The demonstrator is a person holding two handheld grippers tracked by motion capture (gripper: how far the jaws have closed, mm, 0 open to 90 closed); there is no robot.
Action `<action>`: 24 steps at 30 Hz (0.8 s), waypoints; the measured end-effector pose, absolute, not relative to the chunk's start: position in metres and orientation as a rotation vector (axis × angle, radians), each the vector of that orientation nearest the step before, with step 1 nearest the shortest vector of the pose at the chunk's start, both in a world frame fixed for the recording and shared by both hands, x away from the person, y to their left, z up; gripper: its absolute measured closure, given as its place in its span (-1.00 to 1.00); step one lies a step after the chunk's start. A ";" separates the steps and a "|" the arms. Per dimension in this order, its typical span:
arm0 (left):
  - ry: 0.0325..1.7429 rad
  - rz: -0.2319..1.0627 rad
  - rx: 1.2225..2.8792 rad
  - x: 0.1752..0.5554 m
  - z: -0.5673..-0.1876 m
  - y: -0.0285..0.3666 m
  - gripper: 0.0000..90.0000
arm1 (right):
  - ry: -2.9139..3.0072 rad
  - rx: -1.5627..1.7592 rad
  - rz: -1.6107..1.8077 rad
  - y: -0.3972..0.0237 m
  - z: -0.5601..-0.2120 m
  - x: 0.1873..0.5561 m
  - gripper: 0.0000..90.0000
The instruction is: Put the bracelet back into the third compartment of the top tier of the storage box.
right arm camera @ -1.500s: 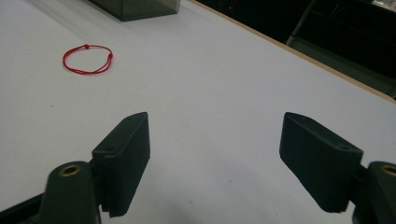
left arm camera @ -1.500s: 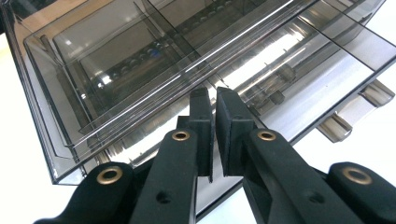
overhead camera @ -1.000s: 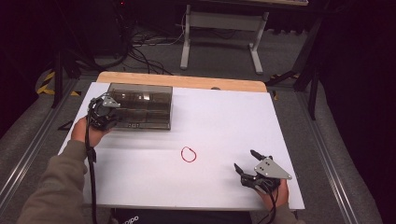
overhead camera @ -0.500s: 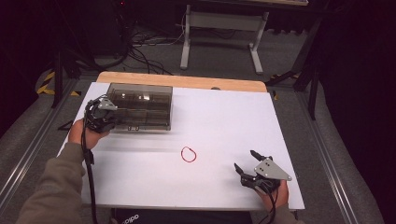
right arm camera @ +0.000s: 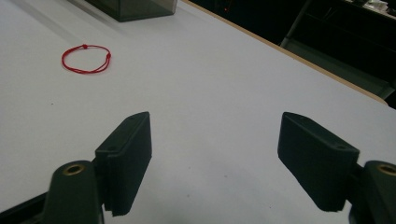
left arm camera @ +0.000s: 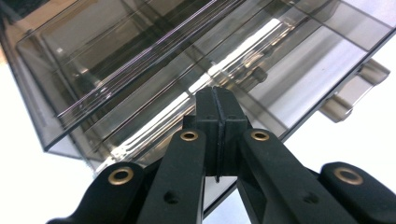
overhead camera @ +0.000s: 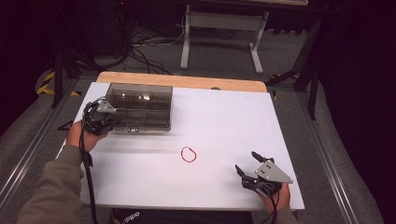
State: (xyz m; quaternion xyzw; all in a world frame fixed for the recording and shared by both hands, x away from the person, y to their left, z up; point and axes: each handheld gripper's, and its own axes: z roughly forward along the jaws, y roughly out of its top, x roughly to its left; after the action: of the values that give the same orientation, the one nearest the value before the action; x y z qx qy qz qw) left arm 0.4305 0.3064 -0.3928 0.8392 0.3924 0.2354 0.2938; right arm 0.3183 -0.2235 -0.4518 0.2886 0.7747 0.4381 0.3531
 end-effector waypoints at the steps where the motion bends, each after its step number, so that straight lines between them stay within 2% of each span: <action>1: 1.051 0.625 2.230 0.430 -0.393 0.308 0.99 | 2.007 0.744 1.131 -0.223 -0.452 0.318 -0.40; 10: 1.105 0.649 2.187 0.425 -0.395 0.333 0.99 | 2.016 0.743 1.122 -0.222 -0.453 0.318 -0.40; 24: 1.092 0.670 2.203 0.418 -0.396 0.332 0.99 | 2.023 0.731 1.114 -0.221 -0.453 0.317 -0.40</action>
State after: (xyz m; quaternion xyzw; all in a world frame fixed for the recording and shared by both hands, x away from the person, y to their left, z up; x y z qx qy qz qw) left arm 0.4180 0.3323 -0.3961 0.8268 0.4096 0.2515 0.2923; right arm 0.3169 -0.2210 -0.4526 0.2824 0.7818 0.4303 0.3520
